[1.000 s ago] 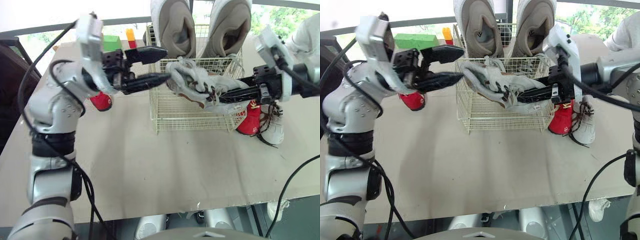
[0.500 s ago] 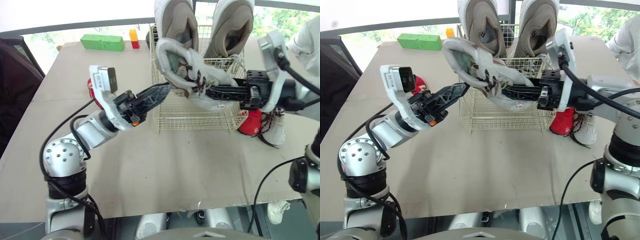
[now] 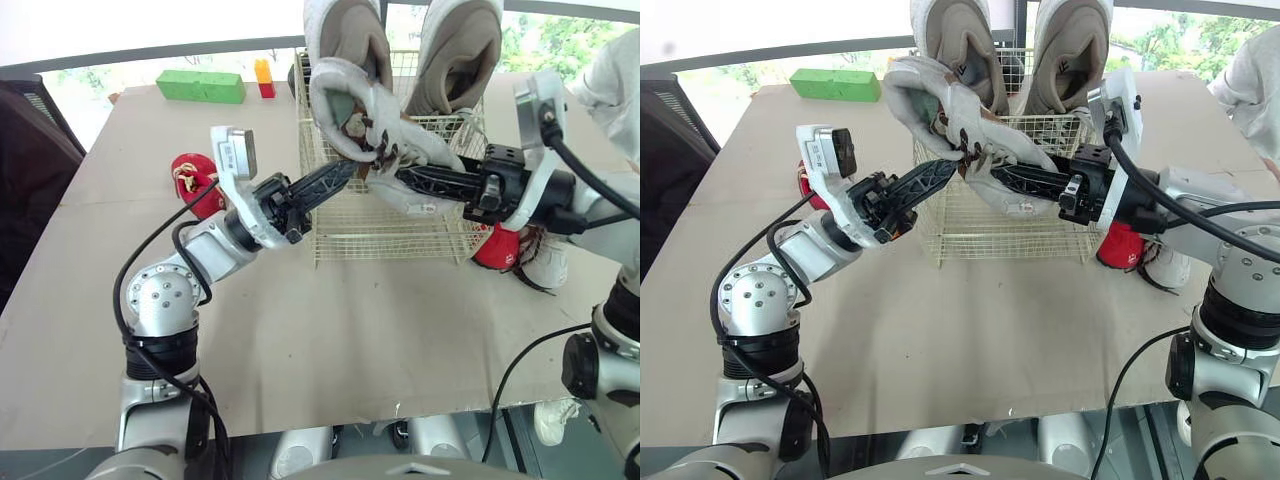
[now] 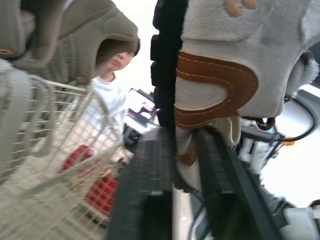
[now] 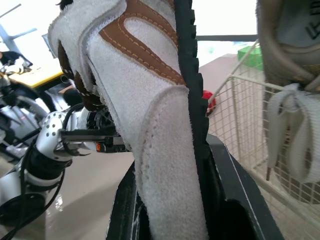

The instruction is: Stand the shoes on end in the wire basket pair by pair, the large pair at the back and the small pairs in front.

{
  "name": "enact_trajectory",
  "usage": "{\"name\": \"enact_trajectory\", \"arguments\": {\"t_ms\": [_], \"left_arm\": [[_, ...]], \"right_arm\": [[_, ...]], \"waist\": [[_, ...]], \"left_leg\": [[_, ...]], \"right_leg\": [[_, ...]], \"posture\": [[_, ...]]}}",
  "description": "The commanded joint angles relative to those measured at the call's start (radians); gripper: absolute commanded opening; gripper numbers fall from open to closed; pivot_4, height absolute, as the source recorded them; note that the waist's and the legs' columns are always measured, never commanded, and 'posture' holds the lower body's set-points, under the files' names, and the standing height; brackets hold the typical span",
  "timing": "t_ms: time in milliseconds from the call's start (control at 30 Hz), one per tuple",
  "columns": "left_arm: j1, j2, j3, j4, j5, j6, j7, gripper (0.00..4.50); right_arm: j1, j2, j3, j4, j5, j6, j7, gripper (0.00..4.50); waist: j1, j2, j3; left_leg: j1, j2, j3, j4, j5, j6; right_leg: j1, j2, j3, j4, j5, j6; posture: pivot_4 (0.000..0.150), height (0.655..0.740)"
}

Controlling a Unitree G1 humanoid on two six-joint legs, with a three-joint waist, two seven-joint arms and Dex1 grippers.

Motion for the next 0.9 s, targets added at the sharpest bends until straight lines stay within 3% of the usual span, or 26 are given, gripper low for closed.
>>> {"name": "enact_trajectory", "arguments": {"t_ms": [33,267,400,433,567,700,767,900], "left_arm": [[-0.034,-0.029,-0.028,-0.003,0.045,-0.018,-0.020,0.00],[-0.043,-0.048,-0.013,-0.007,0.078,-0.032,-0.047,0.00],[-0.028,-0.025,0.021,0.008,-0.001,0.034,-0.059,0.00],[-0.025,-0.022,0.023,0.005,0.013,0.030,-0.055,0.68],[-0.015,-0.013,0.013,0.008,0.067,0.026,-0.037,2.20],[-0.019,-0.030,-0.012,0.000,0.145,-0.003,-0.006,4.16],[-0.023,-0.042,-0.014,-0.004,0.153,-0.010,-0.010,4.50],[-0.037,-0.072,-0.007,-0.007,0.128,-0.012,-0.038,4.50]], "right_arm": [[-0.004,-0.010,0.019,-0.057,0.072,-0.040,-0.010,0.20],[0.027,-0.044,0.035,-0.067,0.092,-0.077,-0.023,0.19],[0.027,-0.047,0.039,-0.051,0.098,-0.107,-0.035,0.19],[0.026,-0.049,0.040,-0.050,0.099,-0.112,-0.036,0.19],[0.024,-0.060,0.051,-0.047,0.110,-0.132,-0.035,0.19],[0.028,-0.078,0.065,-0.050,0.129,-0.147,-0.028,0.19],[0.031,-0.087,0.071,-0.051,0.144,-0.149,-0.023,0.19],[0.045,-0.110,0.088,-0.052,0.167,-0.143,-0.018,0.19]], "waist": [[0.000,0.000,0.000],[-0.001,0.000,0.000],[-0.001,0.000,0.000],[-0.001,0.000,0.000],[0.000,0.000,0.000],[0.002,0.000,0.000],[0.002,0.000,0.000],[0.002,0.000,0.000]], "left_leg": [[0.000,0.000,0.000,0.000,0.000,0.000],[0.000,0.000,0.000,0.000,0.000,0.000],[0.000,0.000,0.000,0.000,0.000,0.000],[0.000,0.000,0.000,0.000,0.000,0.000],[0.000,0.001,0.000,0.000,0.000,0.000],[0.000,0.001,0.000,0.000,0.000,0.000],[0.000,0.001,0.000,0.000,0.000,0.000],[0.000,0.001,0.000,0.000,0.000,0.000]], "right_leg": [[0.000,0.000,0.000,0.000,0.000,0.000],[0.000,0.000,0.000,0.000,0.000,0.000],[0.000,0.000,0.001,0.000,0.000,0.000],[0.000,0.000,0.000,0.000,0.000,0.000],[0.000,0.000,0.000,0.000,0.000,0.000],[0.000,0.000,0.000,-0.001,0.000,0.000],[0.000,0.000,0.000,-0.001,0.000,0.000],[0.000,0.000,0.000,-0.001,0.000,0.000]], "posture": [[0.150,0.7400],[0.150,0.7400],[0.150,0.7400],[0.150,0.7400],[0.150,0.7400],[0.150,0.7400],[0.150,0.7400],[0.150,0.7400]]}}
